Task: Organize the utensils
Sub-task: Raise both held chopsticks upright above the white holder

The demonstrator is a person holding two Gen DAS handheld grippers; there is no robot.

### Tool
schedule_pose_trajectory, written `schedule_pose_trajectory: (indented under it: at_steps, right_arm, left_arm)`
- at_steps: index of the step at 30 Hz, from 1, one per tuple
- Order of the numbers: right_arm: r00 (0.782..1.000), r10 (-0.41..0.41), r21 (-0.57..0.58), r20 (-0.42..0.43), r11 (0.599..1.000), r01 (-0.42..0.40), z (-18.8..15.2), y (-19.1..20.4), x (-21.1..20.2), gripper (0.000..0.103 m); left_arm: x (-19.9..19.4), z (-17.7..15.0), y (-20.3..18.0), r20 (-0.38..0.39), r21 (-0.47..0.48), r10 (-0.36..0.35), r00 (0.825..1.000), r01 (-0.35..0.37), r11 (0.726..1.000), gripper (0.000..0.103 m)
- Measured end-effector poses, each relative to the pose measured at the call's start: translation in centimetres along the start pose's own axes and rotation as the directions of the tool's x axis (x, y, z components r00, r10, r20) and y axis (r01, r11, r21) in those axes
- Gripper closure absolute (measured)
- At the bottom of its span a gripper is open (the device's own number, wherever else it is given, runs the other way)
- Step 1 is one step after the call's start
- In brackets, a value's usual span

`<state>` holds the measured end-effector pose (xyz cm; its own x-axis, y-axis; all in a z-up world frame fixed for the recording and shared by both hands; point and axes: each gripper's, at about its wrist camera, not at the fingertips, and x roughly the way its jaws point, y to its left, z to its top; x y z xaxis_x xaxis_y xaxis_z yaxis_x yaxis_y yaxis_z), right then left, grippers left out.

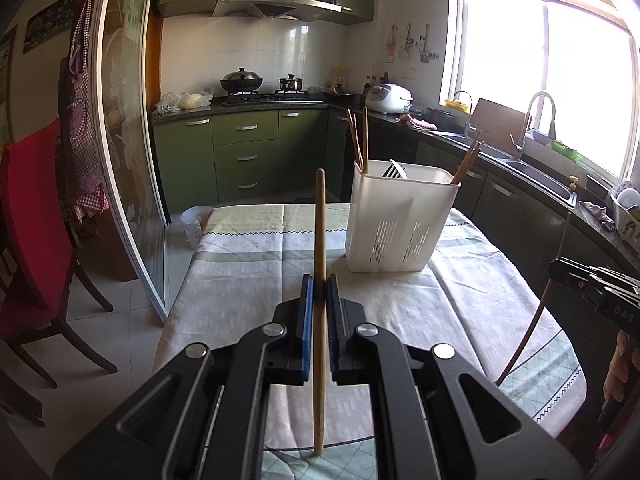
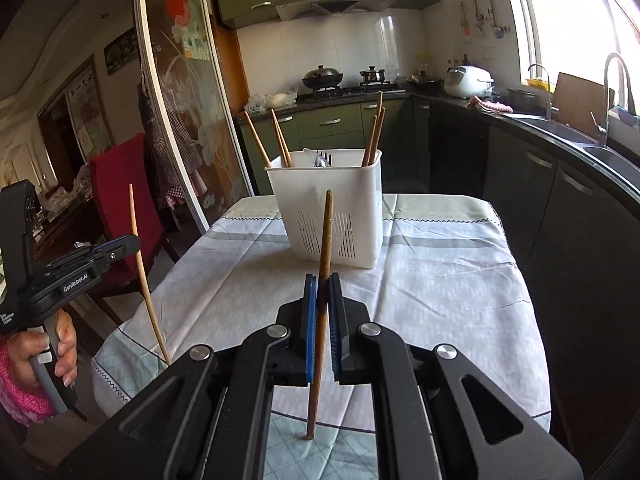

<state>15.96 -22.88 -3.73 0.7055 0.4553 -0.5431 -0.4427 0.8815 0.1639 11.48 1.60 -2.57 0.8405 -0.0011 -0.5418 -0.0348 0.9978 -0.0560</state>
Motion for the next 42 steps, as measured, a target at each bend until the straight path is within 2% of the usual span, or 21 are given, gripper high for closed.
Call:
schedule_pose_trajectory:
  at_steps: [4, 11, 18, 30, 36, 42]
  right_arm:
    - [1.000, -0.001, -0.016, 0.008, 1.000, 0.001, -0.7, 0.1, -1.7, 0.096]
    - [1.000, 0.016, -0.038, -0.001, 0.999, -0.016, -0.8, 1.1, -1.8, 0.096]
    - [0.999, 0.042, -0.035, 0.024, 0.999, -0.041, 0.7, 1.1, -2.2, 0.096]
    - [0.993, 0.090, -0.058, 0.082, 0.995, -0.085, 7.0, 1.3, -3.5, 0.096]
    - [0.988, 0.093, -0.074, 0.126, 0.994, -0.085, 11.1, 1.4, -3.6, 0.096]
    - [0.977, 0.106, -0.055, 0.187, 0.994, -0.098, 16.2, 0.8, -2.9, 0.096]
  left_arm:
    - [-0.7, 0.2, -0.4, 0.018, 0.009, -0.009, 1.000, 0.008, 1.000, 0.097]
    - [-1.3, 0.7, -0.9, 0.033, 0.020, -0.020, 0.999, 0.020, 1.000, 0.097]
    - [-1.6, 1.7, -1.5, 0.057, 0.034, -0.040, 0.998, 0.038, 0.999, 0.097]
    - [-2.0, 5.3, -3.2, 0.085, 0.058, -0.112, 0.990, 0.107, 0.993, 0.097]
    - [-1.8, 9.8, -4.3, 0.088, 0.053, -0.176, 0.980, 0.172, 0.984, 0.097]
    - [-2.0, 14.8, -6.5, 0.189, 0.110, -0.166, 0.968, 0.148, 0.983, 0.097]
